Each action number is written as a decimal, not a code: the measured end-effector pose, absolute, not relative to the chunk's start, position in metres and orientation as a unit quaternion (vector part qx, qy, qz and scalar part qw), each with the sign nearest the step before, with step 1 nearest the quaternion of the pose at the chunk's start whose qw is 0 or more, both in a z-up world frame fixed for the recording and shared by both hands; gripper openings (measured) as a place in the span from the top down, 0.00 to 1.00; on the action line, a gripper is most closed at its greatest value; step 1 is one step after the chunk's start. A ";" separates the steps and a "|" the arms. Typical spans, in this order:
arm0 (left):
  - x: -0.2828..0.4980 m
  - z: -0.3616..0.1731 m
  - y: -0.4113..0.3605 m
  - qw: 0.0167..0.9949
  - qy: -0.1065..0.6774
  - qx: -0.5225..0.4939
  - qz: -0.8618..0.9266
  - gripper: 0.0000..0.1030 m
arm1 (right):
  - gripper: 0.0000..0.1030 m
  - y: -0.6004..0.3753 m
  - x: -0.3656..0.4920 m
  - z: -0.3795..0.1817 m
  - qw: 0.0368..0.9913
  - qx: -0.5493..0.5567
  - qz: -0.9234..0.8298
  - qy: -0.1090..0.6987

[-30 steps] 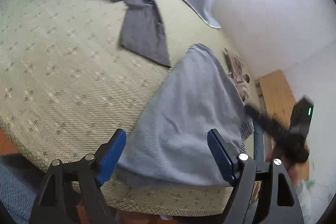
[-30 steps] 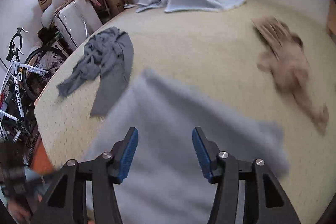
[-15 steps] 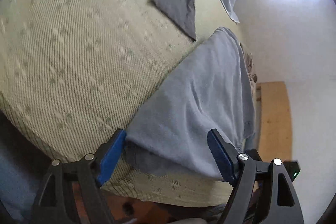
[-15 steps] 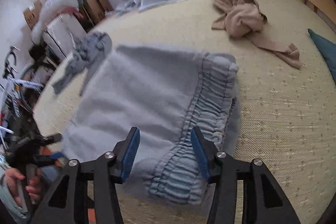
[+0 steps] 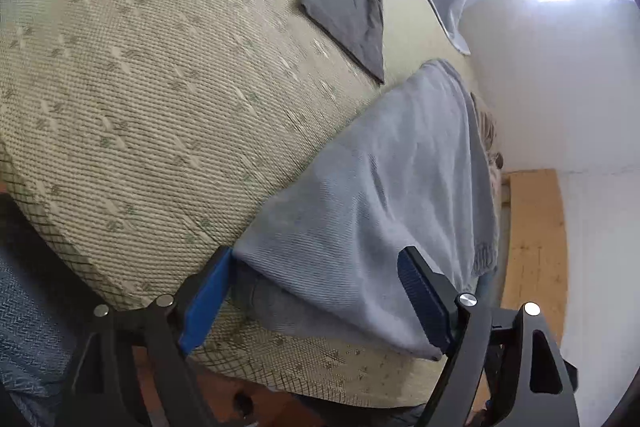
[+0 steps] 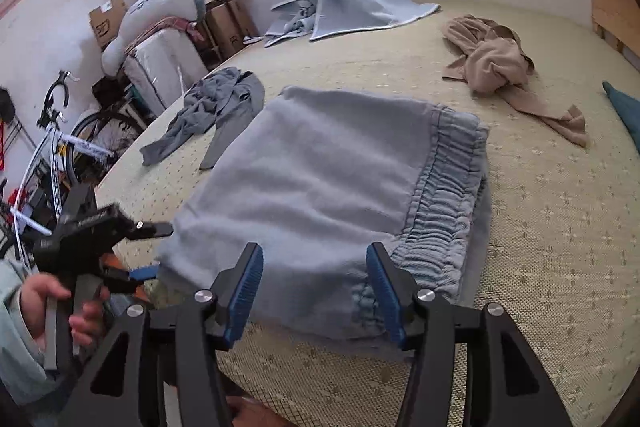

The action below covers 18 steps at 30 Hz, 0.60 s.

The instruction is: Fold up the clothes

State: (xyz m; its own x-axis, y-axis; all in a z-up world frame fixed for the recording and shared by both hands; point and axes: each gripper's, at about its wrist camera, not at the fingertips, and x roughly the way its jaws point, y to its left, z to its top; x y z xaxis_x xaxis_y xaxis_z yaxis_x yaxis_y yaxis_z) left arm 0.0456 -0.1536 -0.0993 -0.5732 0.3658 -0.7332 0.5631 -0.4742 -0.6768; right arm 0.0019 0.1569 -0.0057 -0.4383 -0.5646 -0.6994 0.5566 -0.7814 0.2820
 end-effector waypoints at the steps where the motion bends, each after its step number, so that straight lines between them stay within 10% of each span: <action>1: 0.045 -0.098 -0.152 0.069 0.507 0.457 -0.728 0.17 | 0.41 0.157 0.005 -0.005 0.333 0.409 -0.849 0.000; 5: 0.044 -0.101 -0.151 0.058 0.530 0.452 -0.715 0.17 | 0.39 0.154 0.016 -0.003 0.337 0.385 -0.859 0.027; 9: 0.045 -0.093 -0.152 0.078 0.520 0.452 -0.721 0.61 | 0.34 0.140 0.034 0.001 0.341 0.345 -0.871 0.081; 18: 0.042 -0.064 -0.154 0.020 0.539 0.404 -0.739 0.80 | 0.20 0.073 0.092 -0.015 0.377 0.227 -0.858 0.265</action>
State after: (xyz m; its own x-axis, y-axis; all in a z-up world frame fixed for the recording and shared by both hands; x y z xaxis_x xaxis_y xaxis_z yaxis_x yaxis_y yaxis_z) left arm 0.0424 -0.1536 -0.0641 -0.6724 0.4062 -0.6187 0.4654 -0.4180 -0.7802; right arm 0.0916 0.0726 -0.0153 -0.6134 -0.5263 -0.5889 0.7668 -0.5755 -0.2844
